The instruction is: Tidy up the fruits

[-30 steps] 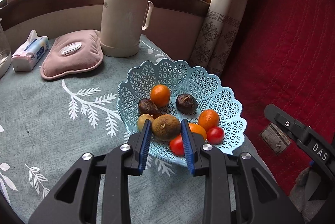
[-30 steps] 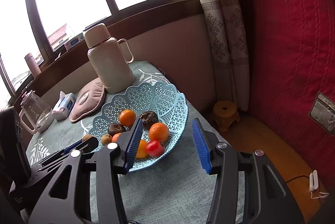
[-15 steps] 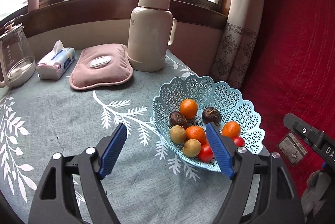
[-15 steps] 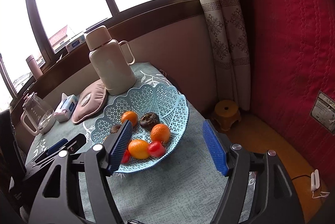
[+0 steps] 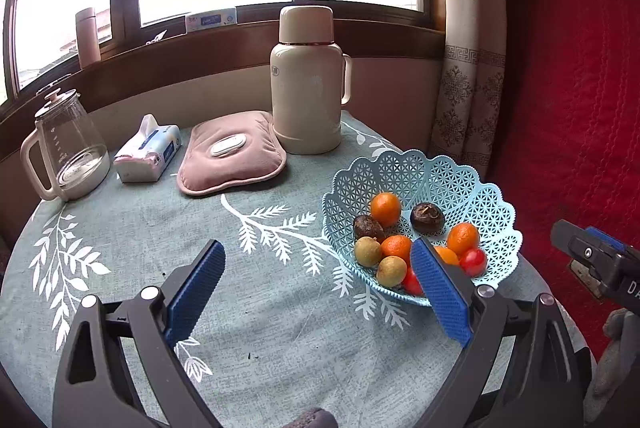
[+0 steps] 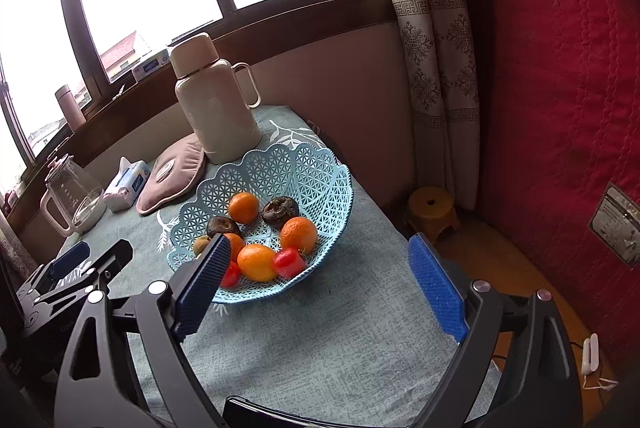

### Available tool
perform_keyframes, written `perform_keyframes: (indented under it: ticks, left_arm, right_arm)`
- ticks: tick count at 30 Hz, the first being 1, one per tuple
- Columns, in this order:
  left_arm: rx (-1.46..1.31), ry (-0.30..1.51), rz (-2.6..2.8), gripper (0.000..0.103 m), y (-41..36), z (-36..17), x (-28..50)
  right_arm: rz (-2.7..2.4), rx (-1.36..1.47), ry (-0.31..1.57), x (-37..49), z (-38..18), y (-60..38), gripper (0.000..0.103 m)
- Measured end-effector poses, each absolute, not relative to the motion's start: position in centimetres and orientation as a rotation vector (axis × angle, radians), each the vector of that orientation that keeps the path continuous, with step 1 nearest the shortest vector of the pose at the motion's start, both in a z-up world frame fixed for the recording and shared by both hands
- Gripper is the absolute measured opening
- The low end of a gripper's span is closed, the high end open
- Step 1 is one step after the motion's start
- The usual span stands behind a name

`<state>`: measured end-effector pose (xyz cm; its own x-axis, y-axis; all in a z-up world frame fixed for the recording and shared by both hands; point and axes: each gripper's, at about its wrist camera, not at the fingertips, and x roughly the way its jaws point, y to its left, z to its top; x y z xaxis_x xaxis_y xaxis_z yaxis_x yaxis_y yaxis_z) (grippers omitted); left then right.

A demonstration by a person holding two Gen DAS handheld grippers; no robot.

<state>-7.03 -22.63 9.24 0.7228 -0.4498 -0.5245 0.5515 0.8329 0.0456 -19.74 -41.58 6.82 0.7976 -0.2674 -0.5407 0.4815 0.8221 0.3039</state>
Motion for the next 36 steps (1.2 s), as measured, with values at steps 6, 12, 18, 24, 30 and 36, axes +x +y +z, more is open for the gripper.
perform_keyframes:
  ticks: [6,12,18,24,30,36]
  left_arm:
    - [0.239,0.486,-0.523,0.093,-22.5,9.6,-8.2]
    - [0.259,0.453,-0.510,0.093,-22.3,10.0,-9.1]
    - [0.278,0.424,-0.483,0.093,-22.2,10.2,-9.7]
    - [0.290,0.416,-0.471,0.093,-22.3,10.2,-10.1]
    - [0.300,0.412,-0.458,0.093,-22.2,10.3,-10.4]
    - [0.296,0.417,-0.455,0.093,-22.0,10.1,-10.5]
  right_arm:
    - [-0.396,0.397,0.519,-19.3,6.9,-40.4,0.092]
    - [-0.383,0.346,0.525,-19.1,7.1,-39.3,0.095]
    - [-0.372,0.329,0.527,-19.1,7.3,-38.9,0.095]
    - [-0.364,0.312,0.531,-18.9,7.4,-38.7,0.098]
    - [-0.389,0.234,0.554,-18.7,7.0,-37.7,0.100]
    - [-0.415,0.183,0.572,-18.3,6.6,-37.1,0.100]
